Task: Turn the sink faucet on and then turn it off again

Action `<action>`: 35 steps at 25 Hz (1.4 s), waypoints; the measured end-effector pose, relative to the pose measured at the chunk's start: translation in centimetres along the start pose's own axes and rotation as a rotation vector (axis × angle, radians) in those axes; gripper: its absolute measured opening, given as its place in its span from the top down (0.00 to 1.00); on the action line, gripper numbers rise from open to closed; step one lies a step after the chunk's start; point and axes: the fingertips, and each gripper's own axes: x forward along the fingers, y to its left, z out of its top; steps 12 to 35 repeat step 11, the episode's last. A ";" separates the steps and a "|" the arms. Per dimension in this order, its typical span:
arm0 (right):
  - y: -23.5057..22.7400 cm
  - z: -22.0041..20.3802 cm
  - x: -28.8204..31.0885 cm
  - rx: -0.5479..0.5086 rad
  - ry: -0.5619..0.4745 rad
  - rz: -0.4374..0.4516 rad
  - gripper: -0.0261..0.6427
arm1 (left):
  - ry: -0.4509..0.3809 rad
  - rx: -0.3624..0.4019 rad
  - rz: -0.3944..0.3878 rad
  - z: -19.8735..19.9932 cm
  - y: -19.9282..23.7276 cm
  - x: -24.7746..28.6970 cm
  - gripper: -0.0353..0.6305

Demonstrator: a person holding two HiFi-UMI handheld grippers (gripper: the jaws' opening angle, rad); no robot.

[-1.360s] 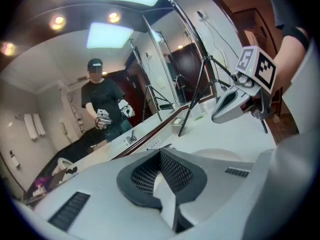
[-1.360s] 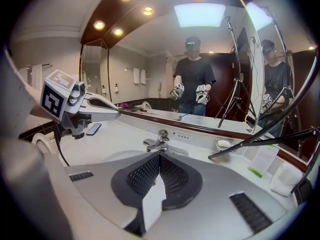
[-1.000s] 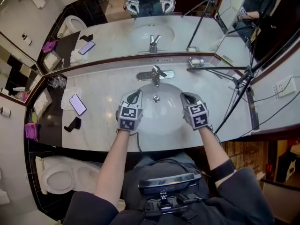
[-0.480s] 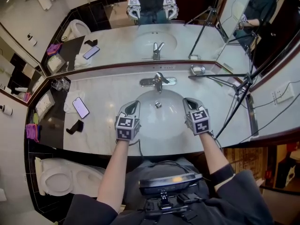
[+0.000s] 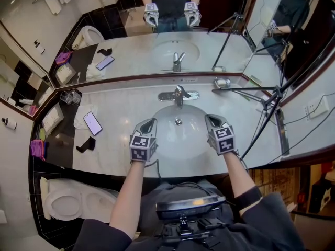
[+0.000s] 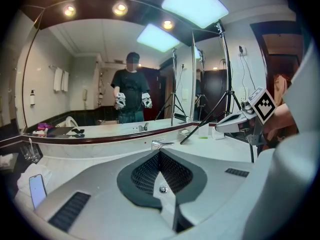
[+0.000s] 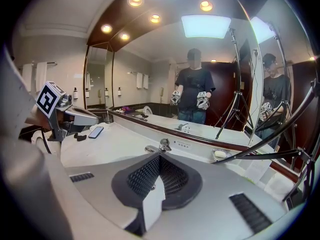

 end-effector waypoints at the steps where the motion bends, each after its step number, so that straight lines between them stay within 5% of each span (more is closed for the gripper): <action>1: 0.1 0.1 -0.1 0.001 0.001 0.000 0.94 | 0.005 0.000 0.000 -0.2 0.0 -0.1 0.94; 35: -0.6 -1.5 -0.2 0.003 0.015 -0.007 0.94 | 0.009 0.005 0.009 -0.6 -0.1 -0.6 0.94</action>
